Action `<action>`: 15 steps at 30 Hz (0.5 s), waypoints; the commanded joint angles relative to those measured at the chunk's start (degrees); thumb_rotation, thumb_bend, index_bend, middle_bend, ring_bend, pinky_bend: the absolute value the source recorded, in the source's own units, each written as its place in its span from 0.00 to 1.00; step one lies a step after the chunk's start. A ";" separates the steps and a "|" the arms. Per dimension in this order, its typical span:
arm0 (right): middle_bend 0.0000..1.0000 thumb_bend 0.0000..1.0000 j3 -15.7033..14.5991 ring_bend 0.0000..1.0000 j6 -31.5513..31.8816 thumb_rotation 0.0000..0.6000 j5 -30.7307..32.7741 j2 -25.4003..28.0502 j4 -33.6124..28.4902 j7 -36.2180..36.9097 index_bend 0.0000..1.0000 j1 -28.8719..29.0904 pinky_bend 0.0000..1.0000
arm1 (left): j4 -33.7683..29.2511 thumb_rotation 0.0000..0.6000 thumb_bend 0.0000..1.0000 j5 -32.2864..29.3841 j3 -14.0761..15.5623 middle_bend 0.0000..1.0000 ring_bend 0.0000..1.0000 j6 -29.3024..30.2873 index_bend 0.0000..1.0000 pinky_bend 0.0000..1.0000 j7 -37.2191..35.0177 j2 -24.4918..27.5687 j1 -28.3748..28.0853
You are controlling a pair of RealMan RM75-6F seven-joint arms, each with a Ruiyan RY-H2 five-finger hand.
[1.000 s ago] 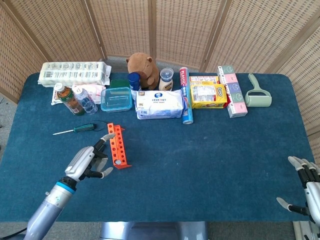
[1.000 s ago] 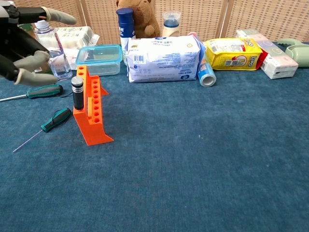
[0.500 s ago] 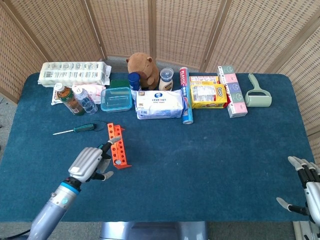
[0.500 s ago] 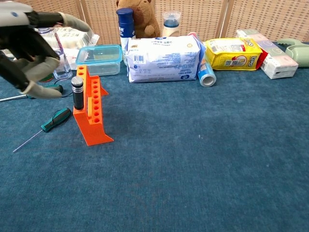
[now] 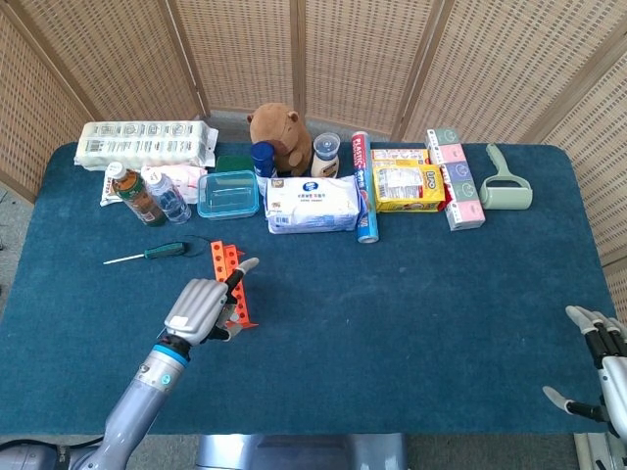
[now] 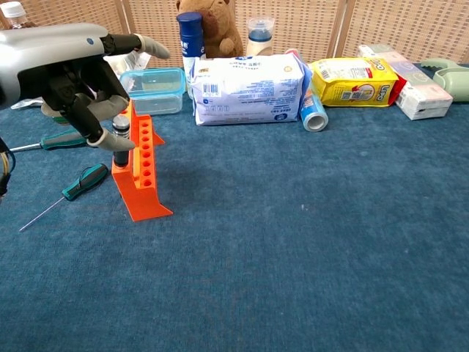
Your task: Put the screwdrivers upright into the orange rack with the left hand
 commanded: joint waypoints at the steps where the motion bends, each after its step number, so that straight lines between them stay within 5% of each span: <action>1: 0.11 0.00 0.03 0.10 0.12 1.00 -0.04 0.11 0.08 0.29 0.07 -0.04 0.03 | -0.08 1.00 0.23 -0.83 -0.23 0.80 0.76 1.18 0.00 0.92 0.83 -0.14 -0.20; 15: 0.11 0.00 0.02 0.10 -0.18 1.00 0.11 -0.09 -0.15 -0.30 0.07 0.07 0.03 | -2.31 1.00 0.23 -0.44 -0.26 0.80 0.76 2.80 0.00 0.92 -1.61 4.64 1.32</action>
